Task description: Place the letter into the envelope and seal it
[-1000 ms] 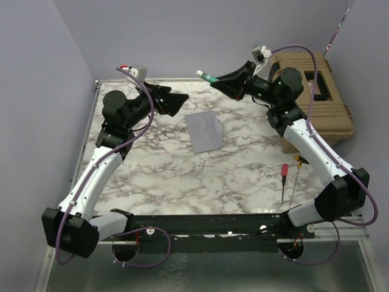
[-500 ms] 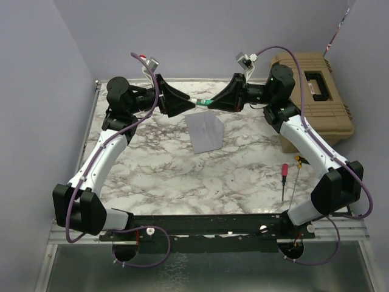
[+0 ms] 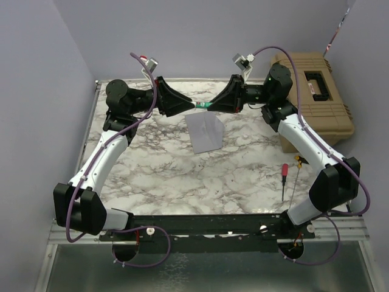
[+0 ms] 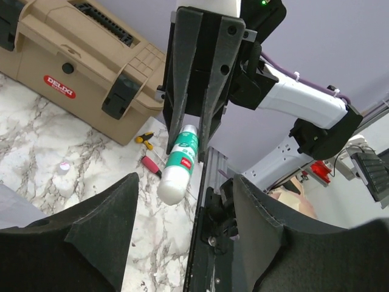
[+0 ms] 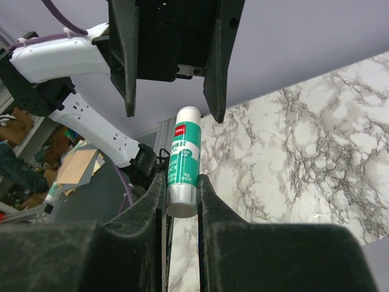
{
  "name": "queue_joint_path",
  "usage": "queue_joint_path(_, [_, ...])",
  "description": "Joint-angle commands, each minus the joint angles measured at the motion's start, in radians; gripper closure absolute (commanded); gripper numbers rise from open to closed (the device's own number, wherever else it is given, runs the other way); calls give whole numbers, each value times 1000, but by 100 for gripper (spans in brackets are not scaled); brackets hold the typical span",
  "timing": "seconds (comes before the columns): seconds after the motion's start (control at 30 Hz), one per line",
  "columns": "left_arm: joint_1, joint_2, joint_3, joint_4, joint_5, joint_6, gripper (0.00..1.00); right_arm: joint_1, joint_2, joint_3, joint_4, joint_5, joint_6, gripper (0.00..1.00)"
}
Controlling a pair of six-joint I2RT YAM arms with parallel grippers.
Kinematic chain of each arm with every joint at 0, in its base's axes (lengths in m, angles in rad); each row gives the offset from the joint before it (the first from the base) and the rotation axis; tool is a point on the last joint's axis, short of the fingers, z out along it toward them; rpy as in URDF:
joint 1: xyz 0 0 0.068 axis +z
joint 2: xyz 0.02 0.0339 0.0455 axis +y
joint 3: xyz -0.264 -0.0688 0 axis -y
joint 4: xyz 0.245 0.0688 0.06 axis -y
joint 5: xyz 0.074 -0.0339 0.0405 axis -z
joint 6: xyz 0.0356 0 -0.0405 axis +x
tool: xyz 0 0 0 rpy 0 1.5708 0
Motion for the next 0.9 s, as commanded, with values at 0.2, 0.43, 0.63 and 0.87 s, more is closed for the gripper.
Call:
queue_joint_path(0.2, [-20, 13, -12, 25, 34, -1, 40, -3, 11, -15, 132, -56, 87, 100])
queue_joint_path(0.43, [-34, 24, -4, 25, 47, -1, 66, -3, 25, -5, 140, -60, 95, 100])
queue_joint_path(0.63, [-36, 33, 4, 26, 36, 2, 80, -3, 30, 5, 111, -68, 75, 100])
queue_joint_path(0.87, [-36, 25, -3, 25, 11, 17, 100, -4, 20, -2, 123, -32, 97, 94])
